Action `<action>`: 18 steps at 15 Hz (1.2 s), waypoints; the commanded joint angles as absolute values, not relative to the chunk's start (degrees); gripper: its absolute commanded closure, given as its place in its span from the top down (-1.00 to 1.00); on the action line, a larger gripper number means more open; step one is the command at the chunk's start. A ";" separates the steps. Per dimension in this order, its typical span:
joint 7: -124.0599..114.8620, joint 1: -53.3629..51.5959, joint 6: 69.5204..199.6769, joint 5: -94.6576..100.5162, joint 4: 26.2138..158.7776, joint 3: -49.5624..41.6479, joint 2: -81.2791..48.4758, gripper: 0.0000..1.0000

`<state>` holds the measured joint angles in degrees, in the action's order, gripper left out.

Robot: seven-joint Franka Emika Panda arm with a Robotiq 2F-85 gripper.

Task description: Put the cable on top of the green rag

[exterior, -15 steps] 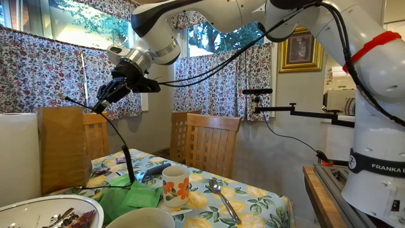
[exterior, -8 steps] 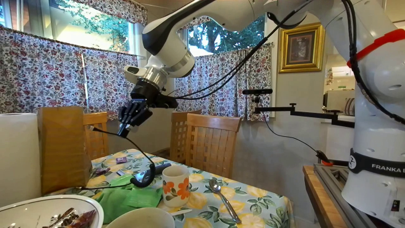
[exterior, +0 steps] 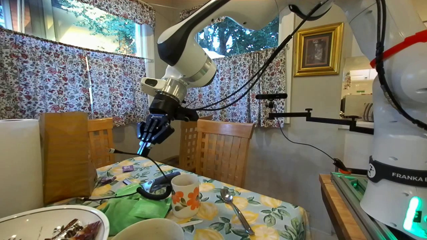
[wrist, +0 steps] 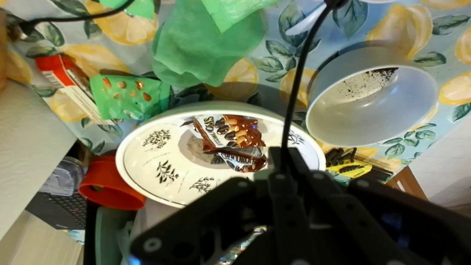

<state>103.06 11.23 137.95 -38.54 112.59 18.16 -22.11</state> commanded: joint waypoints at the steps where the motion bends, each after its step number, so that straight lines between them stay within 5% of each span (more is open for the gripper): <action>1: 109.03 9.48 140.97 -41.63 117.28 16.02 -19.46 -0.98; 8: 118.50 8.67 149.93 -46.00 121.64 16.34 -19.67 -0.98; 18: 125.87 7.47 145.18 -47.63 124.18 15.34 -19.27 -0.98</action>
